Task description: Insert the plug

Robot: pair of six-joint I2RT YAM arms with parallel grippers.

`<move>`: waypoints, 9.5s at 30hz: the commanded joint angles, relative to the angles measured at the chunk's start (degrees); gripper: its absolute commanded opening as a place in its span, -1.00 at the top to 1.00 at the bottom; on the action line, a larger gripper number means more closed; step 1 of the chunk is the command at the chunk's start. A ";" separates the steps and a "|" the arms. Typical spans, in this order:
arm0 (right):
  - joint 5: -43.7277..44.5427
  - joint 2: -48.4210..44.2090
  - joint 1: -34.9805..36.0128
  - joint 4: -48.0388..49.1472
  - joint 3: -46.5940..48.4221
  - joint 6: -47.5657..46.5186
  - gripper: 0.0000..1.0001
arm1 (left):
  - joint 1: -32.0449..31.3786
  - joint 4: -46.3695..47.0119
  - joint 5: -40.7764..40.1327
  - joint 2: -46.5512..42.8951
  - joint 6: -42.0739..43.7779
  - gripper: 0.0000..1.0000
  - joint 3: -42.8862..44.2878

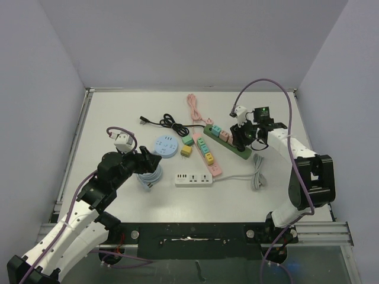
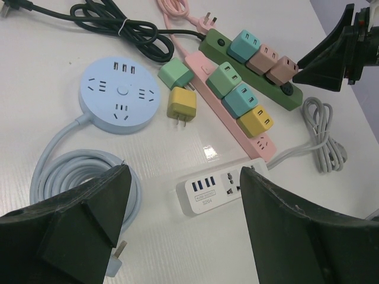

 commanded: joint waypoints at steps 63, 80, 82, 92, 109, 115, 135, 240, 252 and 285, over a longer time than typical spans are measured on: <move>11.59 10.52 6.19 6.33 1.01 5.31 0.29 | 0.30 2.67 -1.54 2.06 1.19 -0.47 1.07; 8.04 5.57 5.81 6.78 2.75 4.30 0.37 | 0.38 1.54 -1.77 2.34 0.90 -0.66 1.29; 9.52 6.70 5.76 5.05 3.26 3.27 0.54 | 0.39 1.54 -1.32 2.12 0.82 -0.66 1.14; 13.15 18.37 0.25 -6.53 3.87 -6.81 1.00 | 0.38 1.41 1.52 3.66 1.23 -0.63 1.50; 7.30 -0.33 2.44 0.48 6.47 3.92 0.22 | 0.21 0.91 1.59 11.73 2.93 -0.63 6.82; 7.85 -9.94 1.83 6.58 2.88 10.86 -0.01 | -1.22 3.11 2.79 19.27 3.26 -0.63 11.05; 8.34 -27.68 2.33 12.12 -17.31 43.67 -0.02 | -11.31 1.13 -9.10 56.13 2.54 -0.39 31.64; 0.76 -25.42 -4.48 0.32 -2.37 18.65 1.00 | -17.18 18.70 -4.61 23.13 6.00 -0.43 7.81; -3.82 -24.71 -11.58 -3.98 -2.83 4.60 1.00 | -16.14 -2.93 -13.79 -0.66 4.07 -0.44 6.80; -0.22 -0.79 -5.22 -17.04 6.01 -11.09 1.00 | -16.15 -2.17 -13.73 -4.06 5.02 -0.44 4.39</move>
